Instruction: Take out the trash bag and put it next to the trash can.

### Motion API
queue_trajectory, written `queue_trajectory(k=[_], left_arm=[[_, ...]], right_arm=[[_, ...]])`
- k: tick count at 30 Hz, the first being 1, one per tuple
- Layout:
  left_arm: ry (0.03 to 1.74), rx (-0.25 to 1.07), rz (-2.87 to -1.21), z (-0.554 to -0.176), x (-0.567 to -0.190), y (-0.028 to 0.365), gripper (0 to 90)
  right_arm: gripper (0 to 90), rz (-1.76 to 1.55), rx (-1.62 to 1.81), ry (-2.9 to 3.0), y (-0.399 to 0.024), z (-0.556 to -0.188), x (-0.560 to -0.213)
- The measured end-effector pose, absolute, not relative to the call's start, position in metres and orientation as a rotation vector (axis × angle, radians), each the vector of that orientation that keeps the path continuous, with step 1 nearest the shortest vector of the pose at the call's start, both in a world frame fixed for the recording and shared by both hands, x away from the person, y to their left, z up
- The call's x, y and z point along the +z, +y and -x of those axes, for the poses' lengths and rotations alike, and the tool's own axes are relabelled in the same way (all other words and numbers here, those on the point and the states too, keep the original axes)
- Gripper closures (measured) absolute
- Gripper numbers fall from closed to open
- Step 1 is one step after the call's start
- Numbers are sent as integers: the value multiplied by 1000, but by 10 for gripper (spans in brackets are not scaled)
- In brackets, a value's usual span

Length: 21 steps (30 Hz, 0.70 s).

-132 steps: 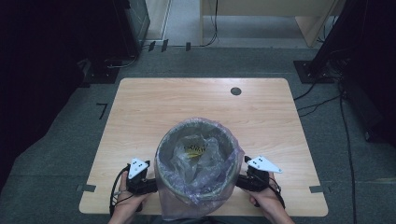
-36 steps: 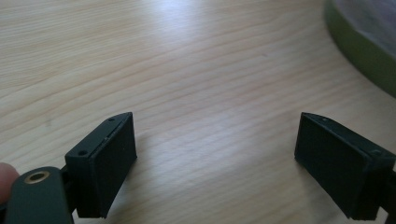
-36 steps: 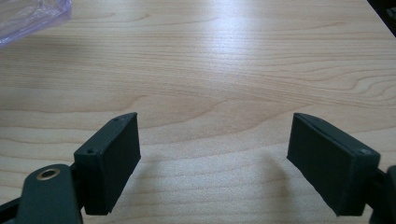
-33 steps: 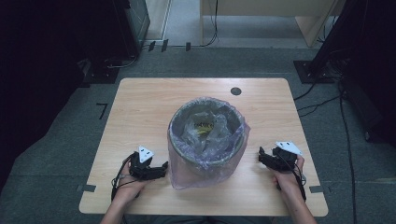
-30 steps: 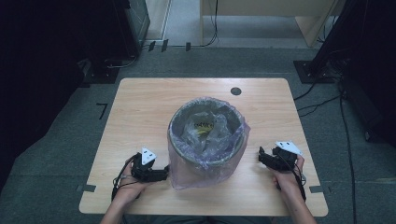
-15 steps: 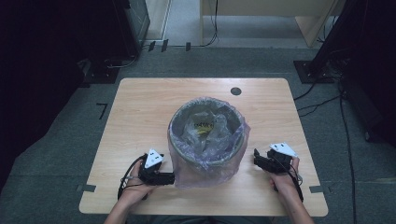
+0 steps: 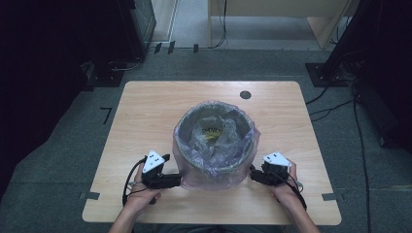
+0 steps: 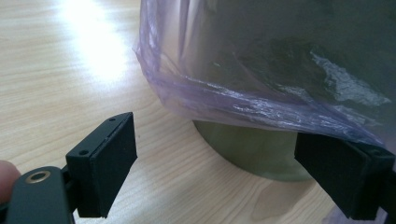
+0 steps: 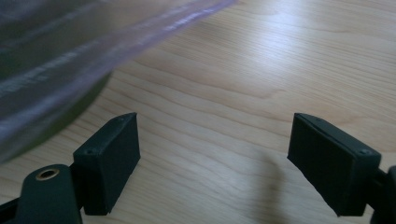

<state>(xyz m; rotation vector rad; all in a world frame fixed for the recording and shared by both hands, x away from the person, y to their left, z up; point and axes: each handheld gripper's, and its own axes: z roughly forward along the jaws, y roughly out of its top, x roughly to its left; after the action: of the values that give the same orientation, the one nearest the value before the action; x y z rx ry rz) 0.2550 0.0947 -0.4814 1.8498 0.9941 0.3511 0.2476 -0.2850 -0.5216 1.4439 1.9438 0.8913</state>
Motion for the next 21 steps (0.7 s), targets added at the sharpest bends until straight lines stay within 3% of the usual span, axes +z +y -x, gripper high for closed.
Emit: queue_trajectory(k=[8,21], left_arm=[[979,340,-1800,-253,-474,98,124],[976,333,-1620,-250,-448,111,124]], right_arm=[[150,-1447,1103,1910,-277,-245,-515],[150,-1443,1452,1678,-288,-237,-476]])
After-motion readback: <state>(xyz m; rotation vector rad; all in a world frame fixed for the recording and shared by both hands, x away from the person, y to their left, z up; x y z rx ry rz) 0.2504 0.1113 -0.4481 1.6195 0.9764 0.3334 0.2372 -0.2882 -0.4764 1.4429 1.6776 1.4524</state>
